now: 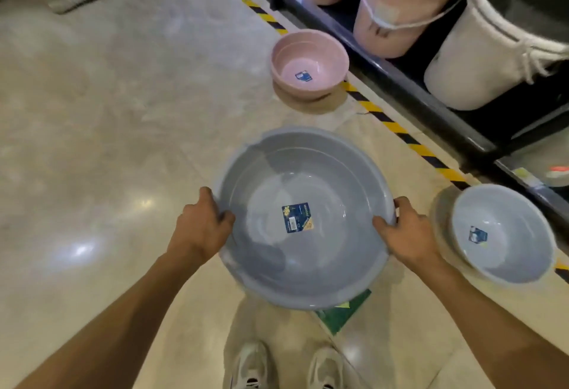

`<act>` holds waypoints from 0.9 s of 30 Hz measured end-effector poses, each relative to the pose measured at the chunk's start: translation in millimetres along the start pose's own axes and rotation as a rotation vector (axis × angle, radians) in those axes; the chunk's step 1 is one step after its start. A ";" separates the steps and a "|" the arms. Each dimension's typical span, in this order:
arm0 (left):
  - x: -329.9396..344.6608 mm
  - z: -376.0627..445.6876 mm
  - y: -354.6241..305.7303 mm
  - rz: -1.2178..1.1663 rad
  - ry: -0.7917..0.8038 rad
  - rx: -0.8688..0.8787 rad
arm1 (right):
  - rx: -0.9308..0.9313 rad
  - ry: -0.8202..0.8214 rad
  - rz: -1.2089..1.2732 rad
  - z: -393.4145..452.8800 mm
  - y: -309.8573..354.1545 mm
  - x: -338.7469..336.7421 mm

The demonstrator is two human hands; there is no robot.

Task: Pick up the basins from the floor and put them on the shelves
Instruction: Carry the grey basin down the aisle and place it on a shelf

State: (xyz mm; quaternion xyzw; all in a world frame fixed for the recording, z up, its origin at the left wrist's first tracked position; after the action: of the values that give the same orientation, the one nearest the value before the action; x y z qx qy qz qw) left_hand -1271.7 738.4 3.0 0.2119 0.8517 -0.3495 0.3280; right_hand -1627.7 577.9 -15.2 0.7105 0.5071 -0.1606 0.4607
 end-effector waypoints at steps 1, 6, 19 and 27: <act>21.0 17.4 14.4 -0.009 0.006 0.002 | -0.010 0.002 0.021 18.3 -15.3 21.8; 107.4 79.4 74.2 -0.024 0.046 -0.010 | -0.039 0.042 0.080 81.9 -73.1 106.8; 202.2 148.0 132.7 0.227 -0.012 0.041 | -0.094 0.005 -0.009 139.5 -136.3 198.2; 219.3 164.3 142.7 0.045 0.033 -0.014 | -0.033 0.034 -0.106 144.7 -139.3 207.0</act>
State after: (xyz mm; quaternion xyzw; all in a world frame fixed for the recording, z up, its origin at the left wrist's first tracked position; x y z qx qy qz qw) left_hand -1272.4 741.6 -306.0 0.2344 0.8545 -0.3326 0.3230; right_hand -1624.3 586.7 -303.5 0.6775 0.5545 -0.1642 0.4546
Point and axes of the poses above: each hand's wrist, its own z-axis towards the middle knuckle, its own x-axis out of the palm, y = z × x, the point moved 7 cm from there along z, towards the middle knuckle, and after that the axes turned 13 degrees about y, right-handed, at the moved point
